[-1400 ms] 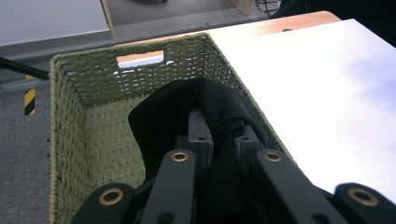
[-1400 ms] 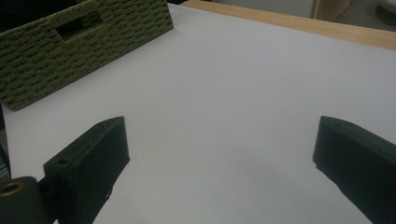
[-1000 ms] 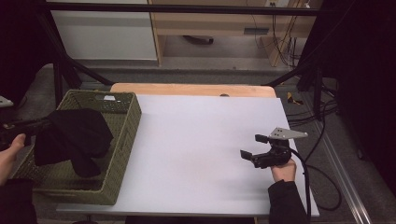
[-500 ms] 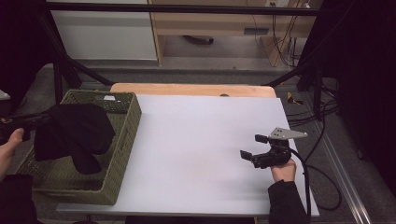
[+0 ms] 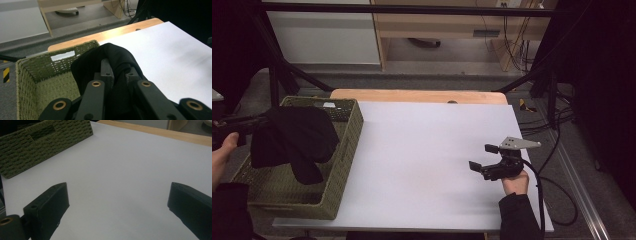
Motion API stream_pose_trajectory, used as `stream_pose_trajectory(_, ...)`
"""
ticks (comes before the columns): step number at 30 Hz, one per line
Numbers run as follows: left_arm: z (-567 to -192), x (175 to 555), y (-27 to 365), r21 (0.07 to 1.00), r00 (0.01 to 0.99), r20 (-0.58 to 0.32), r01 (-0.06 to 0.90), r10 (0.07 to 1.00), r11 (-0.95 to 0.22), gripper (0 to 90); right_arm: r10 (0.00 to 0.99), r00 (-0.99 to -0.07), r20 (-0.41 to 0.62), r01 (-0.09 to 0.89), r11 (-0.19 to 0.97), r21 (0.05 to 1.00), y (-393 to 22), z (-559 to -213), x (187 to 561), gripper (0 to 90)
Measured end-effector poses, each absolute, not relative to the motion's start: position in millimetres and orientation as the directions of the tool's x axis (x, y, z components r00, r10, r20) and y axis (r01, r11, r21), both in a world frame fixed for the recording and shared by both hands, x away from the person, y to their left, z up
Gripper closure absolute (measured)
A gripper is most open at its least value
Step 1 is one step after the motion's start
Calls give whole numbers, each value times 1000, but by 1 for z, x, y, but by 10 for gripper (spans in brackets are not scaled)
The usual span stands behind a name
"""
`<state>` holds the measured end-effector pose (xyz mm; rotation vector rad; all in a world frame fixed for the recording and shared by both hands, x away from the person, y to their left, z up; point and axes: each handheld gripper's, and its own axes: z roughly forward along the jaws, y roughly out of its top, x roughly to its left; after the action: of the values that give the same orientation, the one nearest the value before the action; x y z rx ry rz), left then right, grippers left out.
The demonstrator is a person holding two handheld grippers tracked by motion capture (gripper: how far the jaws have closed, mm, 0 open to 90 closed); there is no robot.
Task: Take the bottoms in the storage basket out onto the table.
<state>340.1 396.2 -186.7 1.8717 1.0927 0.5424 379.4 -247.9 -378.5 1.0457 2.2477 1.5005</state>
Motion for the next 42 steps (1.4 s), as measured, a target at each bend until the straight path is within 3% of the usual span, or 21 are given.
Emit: stream_pose_trajectory(42,-164,348,352,909,605,-46,356,795,-218,821,678,-712,182,425,209,881,-248,-378,379,40)
